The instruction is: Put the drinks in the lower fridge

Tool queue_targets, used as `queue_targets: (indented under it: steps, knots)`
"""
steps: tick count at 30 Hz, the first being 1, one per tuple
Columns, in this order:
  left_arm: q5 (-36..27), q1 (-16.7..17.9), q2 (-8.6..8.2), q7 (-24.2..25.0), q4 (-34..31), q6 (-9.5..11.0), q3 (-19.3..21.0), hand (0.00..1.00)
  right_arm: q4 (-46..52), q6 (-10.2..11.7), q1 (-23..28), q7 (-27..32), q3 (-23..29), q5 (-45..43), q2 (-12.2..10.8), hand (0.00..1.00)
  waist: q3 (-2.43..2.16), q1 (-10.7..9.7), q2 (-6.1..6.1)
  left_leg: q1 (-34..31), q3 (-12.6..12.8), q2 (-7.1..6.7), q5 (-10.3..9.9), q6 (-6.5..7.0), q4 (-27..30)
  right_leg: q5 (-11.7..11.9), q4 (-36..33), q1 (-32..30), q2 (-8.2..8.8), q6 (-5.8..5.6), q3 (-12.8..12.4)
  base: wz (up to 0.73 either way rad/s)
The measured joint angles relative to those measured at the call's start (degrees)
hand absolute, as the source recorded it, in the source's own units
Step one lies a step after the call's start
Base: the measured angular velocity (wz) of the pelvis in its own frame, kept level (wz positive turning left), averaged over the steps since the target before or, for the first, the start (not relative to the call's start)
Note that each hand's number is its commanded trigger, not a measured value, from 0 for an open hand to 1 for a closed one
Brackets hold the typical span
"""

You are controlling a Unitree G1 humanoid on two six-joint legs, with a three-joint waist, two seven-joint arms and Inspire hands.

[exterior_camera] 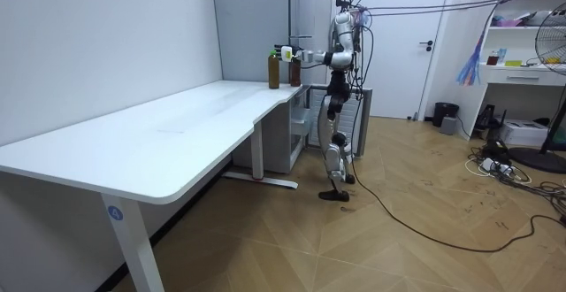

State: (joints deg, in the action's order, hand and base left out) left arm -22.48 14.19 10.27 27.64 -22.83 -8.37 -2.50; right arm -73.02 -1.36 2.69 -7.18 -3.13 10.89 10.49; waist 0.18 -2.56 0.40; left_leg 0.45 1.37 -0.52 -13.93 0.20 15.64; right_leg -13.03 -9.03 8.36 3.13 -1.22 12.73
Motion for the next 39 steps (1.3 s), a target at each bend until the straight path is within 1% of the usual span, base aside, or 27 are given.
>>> queue_targets:
  steps: [4, 15, 17, 21, 24, 25, 26, 27, 28, 31, 39]
  knots:
    - [2.4, 0.0, -0.01, 0.0, 0.4, 0.0, 0.0, 0.0, 0.2, 0.0, 0.1, 0.0, 0.0, 0.0, 0.0, 0.0, 0.0, 0.0, -0.01, -0.1, 0.0, 0.0, 0.0, 0.0, 0.0, 0.0, 0.0, -0.1, 0.0, 0.0, 0.0, 0.0]
    - [3.2, 1.9, -0.07, 0.0, 0.5, 0.0, -0.1, 0.0, 1.4, 0.0, 0.7, -0.1, 0.0, 0.0, 0.1, 0.0, 0.0, -0.1, 0.0, -0.4, 0.1, 0.02, 0.0, 0.0, 0.1, 0.0, -0.1, -0.6, 0.0, 0.0, 0.0, 0.0]
    - [4.6, 1.9, -0.05, 0.1, 0.7, 0.0, -0.4, 0.0, 2.1, 0.0, 1.0, 0.0, 0.0, 0.0, 0.1, 0.0, -0.01, 0.0, 0.0, -0.4, 0.1, 0.02, 0.0, 0.0, 0.0, 0.0, -0.1, -0.4, 0.0, 0.0, 0.0, 0.0]
    - [7.6, 1.9, -0.05, 0.1, 4.1, -0.3, -1.3, 0.0, 3.1, -0.1, 1.6, 0.0, -0.1, -0.1, 0.1, 0.0, 0.0, 0.0, -0.01, -0.2, 0.2, 0.03, 0.0, 0.0, 0.0, 0.0, -0.1, -0.2, 0.0, 0.0, 0.0, 0.0]
    - [7.7, 1.9, -0.05, 0.1, 5.6, -0.4, -1.3, 0.0, 3.4, -0.1, 1.9, 0.0, -0.1, -0.1, 0.1, 0.0, -0.01, -0.1, -0.08, -0.1, 0.3, 0.06, 0.0, 0.0, 0.0, 0.0, -0.1, -0.3, 0.0, 0.0, 0.0, 0.0]
    - [7.7, 1.9, -0.05, 0.2, 5.9, -0.4, -1.3, 0.16, 3.5, -0.1, 1.9, 0.0, 0.0, -0.1, 0.1, 0.0, 0.0, -0.1, -0.12, -0.1, 0.5, 0.12, 0.0, 0.0, 0.0, 0.0, -0.1, -0.3, 0.0, 0.0, 0.0, 0.0]
    - [7.7, 1.9, -0.05, 0.3, 5.9, -0.4, -1.3, 0.52, 3.7, -0.2, 1.9, 0.0, 0.0, -0.1, 0.1, 0.0, 0.0, -0.1, -0.13, -0.1, 0.6, 0.14, 0.0, 0.0, 0.0, 0.0, -0.1, -0.4, 0.0, 0.0, 0.0, 0.0]
    - [7.7, 1.9, -0.06, 0.4, 6.0, -0.4, -1.3, 0.61, 3.9, -0.5, 2.0, 0.0, 0.0, -0.1, 0.1, 0.0, 0.0, -0.1, -0.15, -0.1, 0.8, 0.19, 0.0, 0.0, 0.0, 0.0, -0.1, -0.3, 0.0, 0.0, -0.1, 0.0]
    - [7.7, 1.9, -0.08, 0.6, 6.0, -0.4, -1.3, 1.0, 4.0, -0.7, 2.0, 0.0, 0.0, -0.1, 0.1, 0.0, -0.01, -0.1, -0.17, -0.1, 1.0, 0.24, 0.0, 0.0, 0.0, 0.0, -0.3, -0.4, 0.0, 0.0, -0.1, 0.0]
    - [7.7, 1.9, -0.09, 0.6, 6.0, -0.4, -1.5, 1.0, 4.3, -1.2, 1.9, 0.0, 0.0, -0.1, 0.1, 0.0, -0.01, -0.1, -0.34, -0.1, 1.5, 0.39, 0.0, 0.0, 0.0, 0.0, -0.7, -0.5, 0.0, 0.0, -0.1, 0.0]
    - [7.7, 1.9, -0.05, 1.3, 6.1, -0.4, -2.5, 1.0, 4.3, -1.2, 1.8, -0.9, 0.0, -0.3, 0.1, 0.0, -0.01, -0.1, -0.64, -0.1, 1.9, 0.52, 0.0, 0.0, 0.1, 0.0, -0.8, -1.0, -0.1, 0.03, -0.5, -0.03]
